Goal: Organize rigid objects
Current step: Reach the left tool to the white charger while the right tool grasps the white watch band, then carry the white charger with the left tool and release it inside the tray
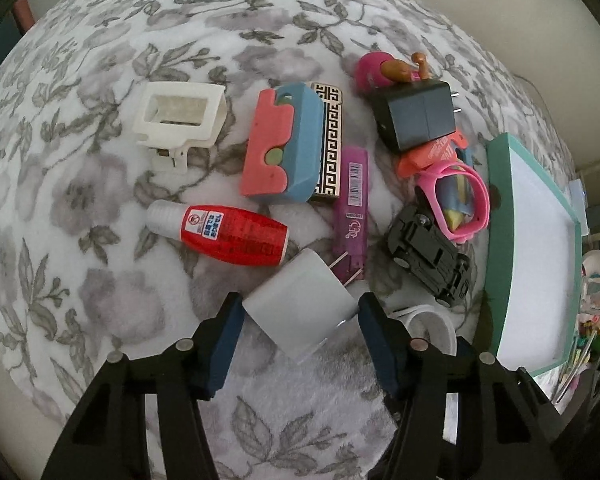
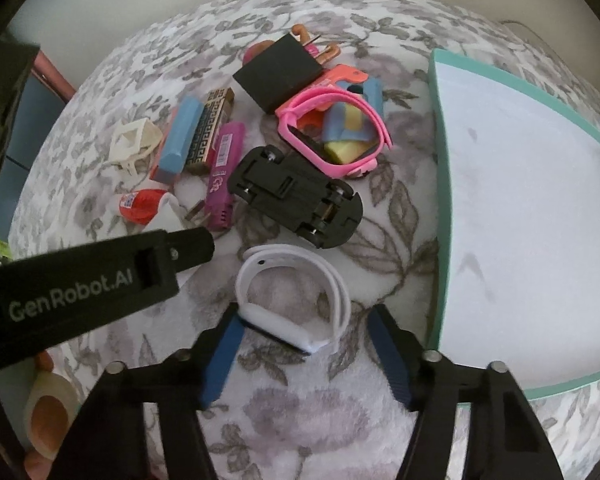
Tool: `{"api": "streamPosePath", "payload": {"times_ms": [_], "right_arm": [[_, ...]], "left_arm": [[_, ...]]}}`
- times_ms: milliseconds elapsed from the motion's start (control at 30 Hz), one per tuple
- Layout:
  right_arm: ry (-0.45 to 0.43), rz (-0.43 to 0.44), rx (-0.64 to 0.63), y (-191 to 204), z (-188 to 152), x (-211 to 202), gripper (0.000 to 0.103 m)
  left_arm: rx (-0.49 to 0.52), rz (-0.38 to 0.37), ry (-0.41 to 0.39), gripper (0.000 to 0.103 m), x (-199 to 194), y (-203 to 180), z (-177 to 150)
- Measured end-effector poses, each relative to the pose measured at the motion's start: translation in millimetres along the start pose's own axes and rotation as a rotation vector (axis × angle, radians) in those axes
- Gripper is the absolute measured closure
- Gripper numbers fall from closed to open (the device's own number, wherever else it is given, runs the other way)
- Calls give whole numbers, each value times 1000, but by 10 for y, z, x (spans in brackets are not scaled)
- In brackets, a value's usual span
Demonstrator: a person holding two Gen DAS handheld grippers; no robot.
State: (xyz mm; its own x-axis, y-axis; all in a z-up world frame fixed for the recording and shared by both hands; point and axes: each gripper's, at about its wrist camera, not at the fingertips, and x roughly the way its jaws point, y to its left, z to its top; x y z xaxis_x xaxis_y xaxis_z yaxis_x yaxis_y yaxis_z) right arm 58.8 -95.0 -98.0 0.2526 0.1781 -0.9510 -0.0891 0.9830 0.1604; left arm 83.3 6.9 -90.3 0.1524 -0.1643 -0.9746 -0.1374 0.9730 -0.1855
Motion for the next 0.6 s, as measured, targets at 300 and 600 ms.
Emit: {"api": "streamPosePath", "payload": {"times_ms": [300,600], "right_arm": [[2,27,28,-114,-51,-174,49],[-68,90,95,-288,-86,-597,49]], "left_arm": [[-9,0,2,42,-97,117,-101],[-35,-26,-85,43,-517,234,-201]]}}
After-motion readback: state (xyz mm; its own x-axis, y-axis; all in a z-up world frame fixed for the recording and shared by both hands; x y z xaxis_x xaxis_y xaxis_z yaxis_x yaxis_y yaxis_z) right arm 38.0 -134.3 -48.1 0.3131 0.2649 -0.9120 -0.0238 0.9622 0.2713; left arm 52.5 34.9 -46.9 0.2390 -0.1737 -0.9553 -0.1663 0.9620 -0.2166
